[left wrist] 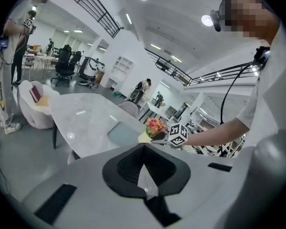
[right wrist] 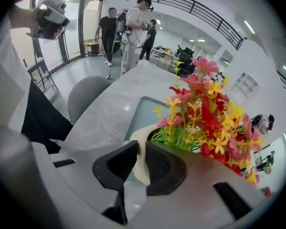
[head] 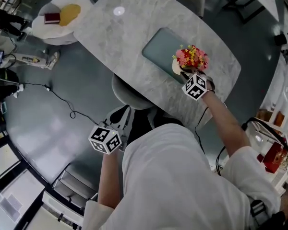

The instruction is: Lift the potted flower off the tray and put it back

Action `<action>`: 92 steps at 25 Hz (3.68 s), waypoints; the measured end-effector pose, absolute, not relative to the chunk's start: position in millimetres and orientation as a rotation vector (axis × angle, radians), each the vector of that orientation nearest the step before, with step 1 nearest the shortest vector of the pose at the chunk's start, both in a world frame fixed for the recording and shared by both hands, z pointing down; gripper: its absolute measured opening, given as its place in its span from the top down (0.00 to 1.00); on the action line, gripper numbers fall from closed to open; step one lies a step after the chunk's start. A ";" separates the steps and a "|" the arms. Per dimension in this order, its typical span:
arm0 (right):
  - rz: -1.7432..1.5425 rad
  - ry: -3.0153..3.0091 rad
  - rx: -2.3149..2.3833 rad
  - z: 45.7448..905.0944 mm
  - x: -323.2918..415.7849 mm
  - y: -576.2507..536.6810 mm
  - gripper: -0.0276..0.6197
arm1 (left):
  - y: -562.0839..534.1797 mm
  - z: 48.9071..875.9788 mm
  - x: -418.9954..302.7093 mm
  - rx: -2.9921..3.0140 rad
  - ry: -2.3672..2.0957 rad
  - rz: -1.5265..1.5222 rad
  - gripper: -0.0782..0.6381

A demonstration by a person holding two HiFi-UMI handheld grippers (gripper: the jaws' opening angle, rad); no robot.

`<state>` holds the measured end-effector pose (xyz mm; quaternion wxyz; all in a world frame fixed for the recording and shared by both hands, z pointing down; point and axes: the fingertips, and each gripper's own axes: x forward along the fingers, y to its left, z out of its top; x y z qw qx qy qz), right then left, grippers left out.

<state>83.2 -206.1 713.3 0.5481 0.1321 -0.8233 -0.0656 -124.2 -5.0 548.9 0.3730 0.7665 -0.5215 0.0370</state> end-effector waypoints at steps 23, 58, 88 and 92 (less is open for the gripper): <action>0.002 -1.896 0.574 647.2 176.6 -176.4 0.86 | -50.0 531.2 -85.2 2.171 -1.125 0.173 0.88; 0.192 -1.811 0.841 640.1 274.9 -139.5 0.86 | -105.3 522.6 -18.9 2.356 -0.884 0.268 0.88; 0.135 -1.884 0.620 673.2 153.3 -172.9 0.86 | -77.6 537.7 -96.7 2.180 -1.085 0.180 0.88; 0.127 -1.882 0.600 688.6 124.7 -184.5 0.86 | -77.7 545.0 -115.6 2.153 -1.106 0.179 0.88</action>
